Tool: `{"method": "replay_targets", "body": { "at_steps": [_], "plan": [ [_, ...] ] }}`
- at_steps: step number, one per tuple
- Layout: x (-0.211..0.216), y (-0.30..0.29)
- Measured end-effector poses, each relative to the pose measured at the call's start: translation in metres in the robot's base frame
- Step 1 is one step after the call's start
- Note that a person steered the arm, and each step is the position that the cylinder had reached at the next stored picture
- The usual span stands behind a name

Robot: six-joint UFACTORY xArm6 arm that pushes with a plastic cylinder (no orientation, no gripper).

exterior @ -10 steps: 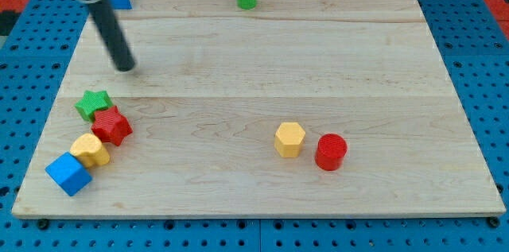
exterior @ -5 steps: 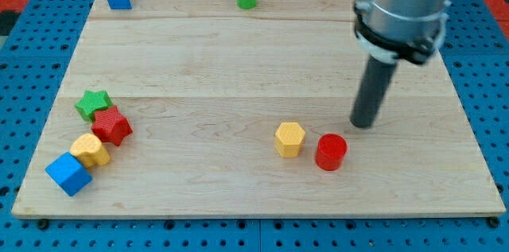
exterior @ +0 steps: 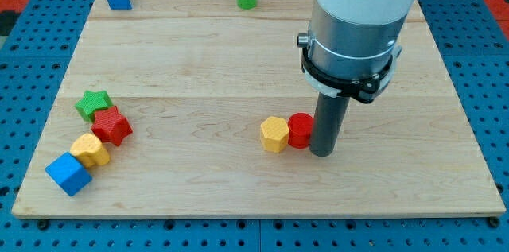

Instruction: Move the yellow hexagon to the right of the blue cube

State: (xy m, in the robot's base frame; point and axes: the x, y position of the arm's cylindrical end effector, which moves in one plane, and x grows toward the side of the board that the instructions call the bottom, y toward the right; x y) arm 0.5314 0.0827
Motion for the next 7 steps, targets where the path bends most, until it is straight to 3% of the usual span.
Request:
{"method": "replay_targets", "body": {
  "at_steps": [2, 7],
  "plan": [
    [-0.024, 0.006],
    [-0.005, -0.115]
  ]
}}
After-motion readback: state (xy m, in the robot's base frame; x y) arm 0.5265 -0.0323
